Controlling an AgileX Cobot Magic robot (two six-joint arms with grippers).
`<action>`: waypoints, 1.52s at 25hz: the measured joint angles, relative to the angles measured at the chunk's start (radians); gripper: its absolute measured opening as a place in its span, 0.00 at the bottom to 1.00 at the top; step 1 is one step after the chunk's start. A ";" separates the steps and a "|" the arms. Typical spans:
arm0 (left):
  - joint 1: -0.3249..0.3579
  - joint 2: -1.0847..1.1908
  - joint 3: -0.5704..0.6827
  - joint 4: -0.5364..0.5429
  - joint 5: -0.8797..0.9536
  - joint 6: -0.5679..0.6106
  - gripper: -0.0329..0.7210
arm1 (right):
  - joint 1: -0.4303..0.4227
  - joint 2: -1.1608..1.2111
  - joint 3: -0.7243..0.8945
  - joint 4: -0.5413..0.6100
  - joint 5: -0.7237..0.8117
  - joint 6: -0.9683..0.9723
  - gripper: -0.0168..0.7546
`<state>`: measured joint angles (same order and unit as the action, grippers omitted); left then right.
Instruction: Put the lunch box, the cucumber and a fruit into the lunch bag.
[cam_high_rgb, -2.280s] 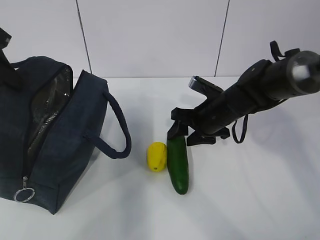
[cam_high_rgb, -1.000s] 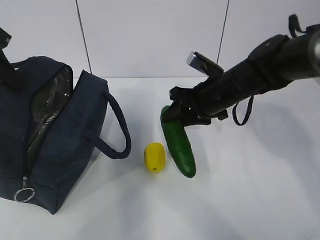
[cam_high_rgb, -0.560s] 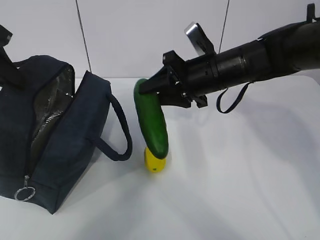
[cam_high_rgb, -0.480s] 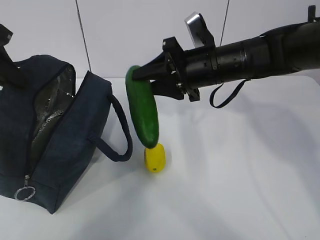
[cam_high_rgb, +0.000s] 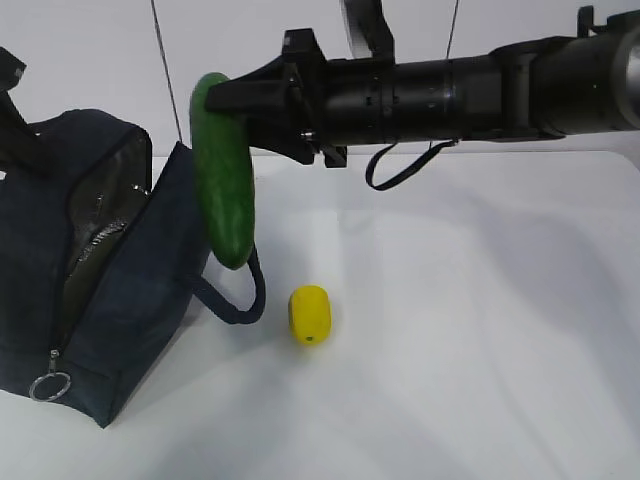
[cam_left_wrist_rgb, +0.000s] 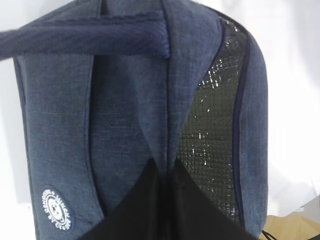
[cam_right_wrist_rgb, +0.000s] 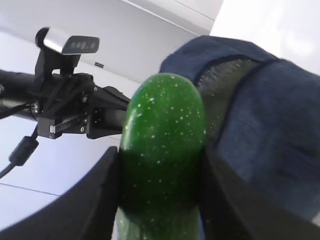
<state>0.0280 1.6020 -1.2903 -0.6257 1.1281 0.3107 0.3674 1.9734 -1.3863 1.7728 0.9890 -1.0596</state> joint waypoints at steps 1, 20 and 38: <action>0.000 0.000 0.000 0.000 0.000 0.000 0.04 | 0.016 0.000 -0.016 0.002 -0.023 -0.015 0.44; 0.000 0.000 0.000 -0.039 -0.002 0.004 0.04 | 0.156 0.150 -0.221 0.018 -0.328 0.067 0.44; 0.000 0.000 0.000 -0.039 -0.012 0.004 0.04 | 0.183 0.166 -0.223 -0.104 -0.331 0.329 0.44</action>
<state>0.0280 1.6020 -1.2903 -0.6651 1.1160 0.3150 0.5509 2.1398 -1.6095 1.6692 0.6576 -0.7302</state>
